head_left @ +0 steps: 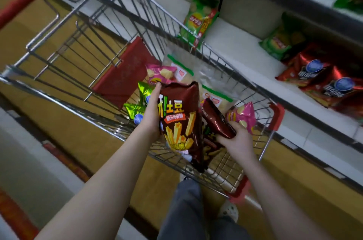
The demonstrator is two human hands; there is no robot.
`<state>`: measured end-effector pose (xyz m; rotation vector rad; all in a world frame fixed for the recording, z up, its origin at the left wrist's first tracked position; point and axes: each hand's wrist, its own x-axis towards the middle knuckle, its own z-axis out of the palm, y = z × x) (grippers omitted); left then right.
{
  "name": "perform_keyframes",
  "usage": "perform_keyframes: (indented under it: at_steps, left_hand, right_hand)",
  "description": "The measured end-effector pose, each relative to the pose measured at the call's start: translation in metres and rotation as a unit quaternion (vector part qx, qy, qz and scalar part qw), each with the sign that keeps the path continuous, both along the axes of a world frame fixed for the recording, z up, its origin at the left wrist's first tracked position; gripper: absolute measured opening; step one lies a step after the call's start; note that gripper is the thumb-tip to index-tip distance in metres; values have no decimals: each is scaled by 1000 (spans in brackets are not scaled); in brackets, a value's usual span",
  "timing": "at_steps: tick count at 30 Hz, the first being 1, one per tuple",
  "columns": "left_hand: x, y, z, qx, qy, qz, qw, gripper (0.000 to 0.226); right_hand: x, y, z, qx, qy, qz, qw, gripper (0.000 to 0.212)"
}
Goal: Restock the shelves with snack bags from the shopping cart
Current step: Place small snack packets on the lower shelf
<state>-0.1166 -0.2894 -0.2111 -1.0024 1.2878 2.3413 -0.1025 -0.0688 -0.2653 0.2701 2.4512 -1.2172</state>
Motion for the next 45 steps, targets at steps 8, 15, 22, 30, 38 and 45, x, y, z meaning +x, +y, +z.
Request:
perform_keyframes:
  at_steps: [8,15,22,30,38,45]
  left_hand:
    - [-31,10,68,-25,31,-136,990,45]
    - [-50,30,114,-8,55,-170,984,59]
    - [-48,75,142,1,79,-175,981,66]
    - [-36,164,185,-45,129,-166,977,64]
    - [-1,305,201,-159,212,-103,959,66]
    - [58,477,191,-148,223,-173,948,60]
  right_hand:
    - [-38,0,97,-124,97,-40,987,47]
    - [-45,1,153,-236,187,-187,935,50]
    - [-38,23,173,-221,251,-163,928,28]
    - [-9,134,212,-197,309,-259,894,71]
    - [65,299,235,-162,344,-345,859,70]
    - [163,442,232,-125,333,-417,836,76]
